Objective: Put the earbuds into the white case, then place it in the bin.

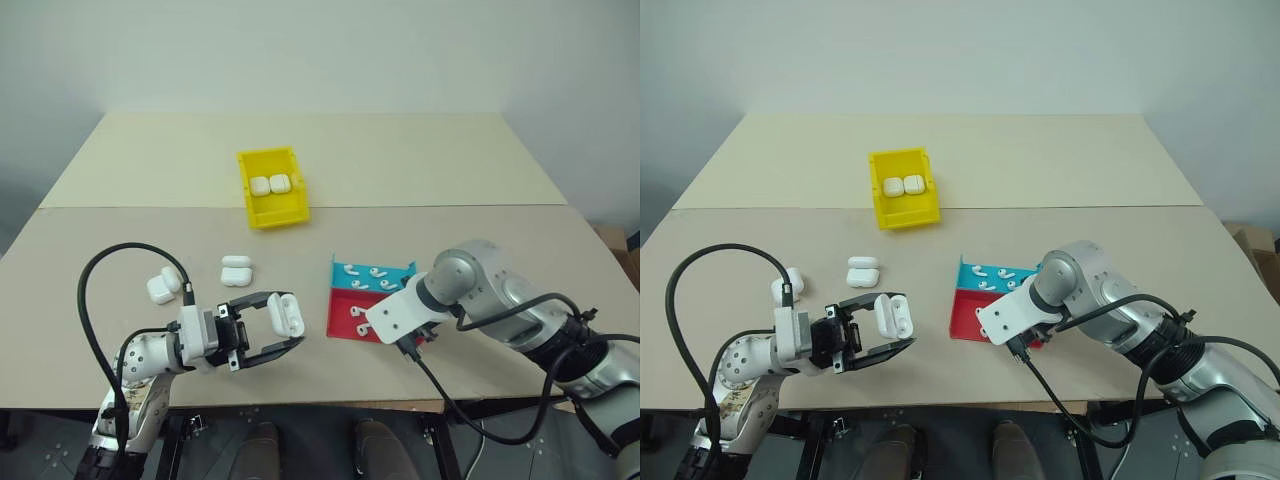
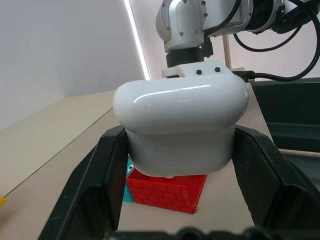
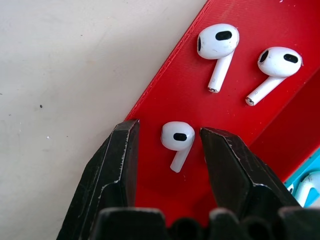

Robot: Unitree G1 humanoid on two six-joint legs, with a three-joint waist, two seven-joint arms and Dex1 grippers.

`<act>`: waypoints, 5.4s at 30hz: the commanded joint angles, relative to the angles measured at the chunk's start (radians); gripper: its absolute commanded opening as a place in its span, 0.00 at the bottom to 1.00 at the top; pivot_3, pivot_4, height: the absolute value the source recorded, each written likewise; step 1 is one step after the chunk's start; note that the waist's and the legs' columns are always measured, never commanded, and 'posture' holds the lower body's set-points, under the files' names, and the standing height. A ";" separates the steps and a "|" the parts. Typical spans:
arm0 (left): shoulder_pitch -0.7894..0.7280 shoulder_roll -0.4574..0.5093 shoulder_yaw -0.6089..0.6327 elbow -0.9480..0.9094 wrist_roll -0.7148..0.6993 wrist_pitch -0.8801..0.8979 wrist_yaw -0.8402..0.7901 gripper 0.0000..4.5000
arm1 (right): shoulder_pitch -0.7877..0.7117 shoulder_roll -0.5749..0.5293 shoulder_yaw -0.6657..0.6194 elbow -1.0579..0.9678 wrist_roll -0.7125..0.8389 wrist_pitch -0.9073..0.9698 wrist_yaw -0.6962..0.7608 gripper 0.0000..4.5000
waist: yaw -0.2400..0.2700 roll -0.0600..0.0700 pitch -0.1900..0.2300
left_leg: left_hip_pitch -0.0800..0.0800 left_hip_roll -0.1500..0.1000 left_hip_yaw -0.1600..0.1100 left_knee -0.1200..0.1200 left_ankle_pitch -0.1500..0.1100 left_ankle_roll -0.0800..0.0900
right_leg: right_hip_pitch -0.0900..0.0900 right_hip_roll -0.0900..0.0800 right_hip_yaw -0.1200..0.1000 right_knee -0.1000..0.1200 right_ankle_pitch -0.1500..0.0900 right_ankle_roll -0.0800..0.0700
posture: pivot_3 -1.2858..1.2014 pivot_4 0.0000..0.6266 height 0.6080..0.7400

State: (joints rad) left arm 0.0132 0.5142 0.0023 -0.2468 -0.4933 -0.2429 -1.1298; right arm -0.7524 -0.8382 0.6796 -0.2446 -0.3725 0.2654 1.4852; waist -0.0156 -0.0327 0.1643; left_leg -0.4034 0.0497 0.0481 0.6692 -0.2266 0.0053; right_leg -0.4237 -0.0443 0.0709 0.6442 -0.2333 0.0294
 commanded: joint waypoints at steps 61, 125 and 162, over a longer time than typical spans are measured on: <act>-0.025 0.006 -0.006 -0.098 -0.047 0.051 0.023 0.63 | 0.086 -0.004 -0.185 -0.161 0.051 0.076 0.040 0.16 | 0.001 0.000 0.000 | -0.001 0.000 0.000 0.000 0.000 0.000 | -0.001 0.000 0.000 0.000 0.000 0.000 | 0.52 0.24 1.00; -0.365 0.021 -0.041 -0.155 -0.201 0.423 -0.064 0.63 | 0.260 0.388 -0.596 -0.122 0.892 -0.206 -0.293 0.23 | 0.000 0.000 0.001 | -0.002 0.000 -0.003 -0.001 0.000 0.000 | 0.001 0.001 -0.001 -0.002 0.000 0.001 | 0.52 0.24 1.00; 0.023 0.116 -0.012 -0.095 0.065 0.132 -0.066 0.63 | -0.335 0.094 -0.102 0.547 0.192 -0.193 0.018 0.50 | 0.002 0.002 0.002 | -0.003 0.001 0.001 -0.005 0.000 0.000 | -0.004 0.000 0.000 -0.002 -0.001 -0.002 | 0.52 0.24 1.00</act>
State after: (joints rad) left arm 0.0427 0.6309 -0.0045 -0.3041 -0.4308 -0.1023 -1.2096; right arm -1.0595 -0.7391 0.5864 0.2895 -0.1663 0.0946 1.4811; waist -0.0137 -0.0304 0.1664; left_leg -0.4067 0.0503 0.0494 0.6641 -0.2266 0.0054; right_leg -0.4283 -0.0445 0.0710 0.6417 -0.2340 0.0274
